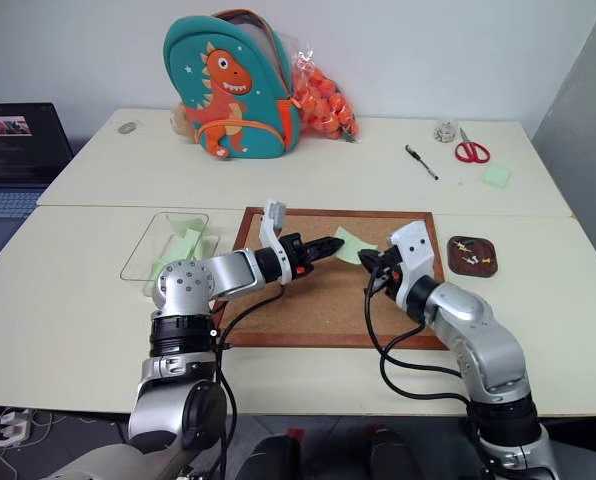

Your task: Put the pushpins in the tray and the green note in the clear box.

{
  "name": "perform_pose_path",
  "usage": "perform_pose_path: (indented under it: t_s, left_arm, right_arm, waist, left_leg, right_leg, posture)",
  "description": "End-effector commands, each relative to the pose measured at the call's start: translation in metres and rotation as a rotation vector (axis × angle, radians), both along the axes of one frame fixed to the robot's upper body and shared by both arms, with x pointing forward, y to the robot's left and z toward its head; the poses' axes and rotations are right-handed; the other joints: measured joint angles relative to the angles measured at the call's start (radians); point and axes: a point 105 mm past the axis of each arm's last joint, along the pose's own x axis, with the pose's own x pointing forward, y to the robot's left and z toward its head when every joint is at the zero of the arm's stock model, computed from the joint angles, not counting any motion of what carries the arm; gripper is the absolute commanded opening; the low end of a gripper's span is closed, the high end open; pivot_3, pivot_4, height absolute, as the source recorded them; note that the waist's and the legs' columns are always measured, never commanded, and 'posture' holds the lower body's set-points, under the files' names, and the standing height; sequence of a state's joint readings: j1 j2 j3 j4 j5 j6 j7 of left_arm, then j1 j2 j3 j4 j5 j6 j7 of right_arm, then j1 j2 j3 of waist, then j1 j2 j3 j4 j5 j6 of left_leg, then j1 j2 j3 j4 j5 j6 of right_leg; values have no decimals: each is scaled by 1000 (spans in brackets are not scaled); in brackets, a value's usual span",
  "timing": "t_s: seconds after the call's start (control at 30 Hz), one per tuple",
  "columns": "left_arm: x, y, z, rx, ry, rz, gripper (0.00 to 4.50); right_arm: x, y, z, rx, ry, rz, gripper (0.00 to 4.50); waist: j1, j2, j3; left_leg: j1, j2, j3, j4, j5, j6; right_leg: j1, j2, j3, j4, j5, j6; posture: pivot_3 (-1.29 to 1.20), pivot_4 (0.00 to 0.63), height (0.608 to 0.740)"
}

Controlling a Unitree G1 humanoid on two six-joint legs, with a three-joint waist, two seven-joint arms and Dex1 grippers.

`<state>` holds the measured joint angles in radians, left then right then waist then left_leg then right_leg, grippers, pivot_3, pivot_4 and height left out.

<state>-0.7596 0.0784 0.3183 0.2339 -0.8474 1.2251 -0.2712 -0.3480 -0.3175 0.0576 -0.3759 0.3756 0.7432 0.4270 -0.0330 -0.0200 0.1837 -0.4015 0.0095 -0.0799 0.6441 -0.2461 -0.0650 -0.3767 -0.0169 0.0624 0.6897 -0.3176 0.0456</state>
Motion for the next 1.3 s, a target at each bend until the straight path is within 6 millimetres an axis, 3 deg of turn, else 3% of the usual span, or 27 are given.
perform_pose_path:
  t_s: [0.03,0.47,0.57,0.77,0.87,1.03,1.2,1.3]
  left_arm:
    - [-1,0,12,3,-71,-4,17]
    - [-2,4,8,36,-99,-9,17]
    - [-2,5,8,38,-101,-4,17]
    - [-1,6,7,40,-101,2,17]
    - [-1,7,7,38,-102,6,17]
    - [-3,9,13,25,-126,2,17]
    - [-6,8,22,19,-168,-13,17]
    - [-7,7,24,23,-182,-21,17]
  right_arm:
    - [0,3,18,57,-8,-3,0]
    - [9,-11,33,324,173,-101,0]
    - [7,-12,34,289,173,-91,0]
    - [4,-11,38,35,-12,-76,0]
    - [4,-12,47,90,-57,-81,0]
    - [11,-52,56,89,-100,-212,0]
    - [29,-115,40,-72,-76,-442,0]
    - [38,-139,28,-136,-44,-519,0]
  waist:
    - [0,0,0]
    - [0,0,0]
    - [0,0,0]
    - [0,0,0]
    - [-2,0,0]
    - [1,0,0]
    - [4,0,0]
    - [3,0,0]
  left_leg:
    - [0,0,0,0,0,0]
    - [0,0,0,0,0,0]
    - [0,0,0,0,0,1]
    - [0,-1,1,0,-2,3]
    - [0,0,1,-1,-2,4]
    - [0,0,1,0,-2,3]
    - [-1,-1,1,0,-2,3]
    - [-1,-2,2,0,-2,3]
  right_leg:
    - [0,0,0,0,0,0]
    - [0,0,0,0,0,0]
    - [0,0,0,0,0,0]
    - [-1,0,0,0,0,0]
    - [-1,0,0,0,0,0]
    - [-1,0,0,0,0,0]
    - [0,-2,0,-1,0,0]
    - [0,-1,1,-1,0,0]
  posture:
    - [0,150,740]
    - [0,150,740]
    - [0,150,740]
    - [0,150,740]
    - [0,150,740]
    - [0,150,740]
    - [0,150,740]
    - [0,150,740]
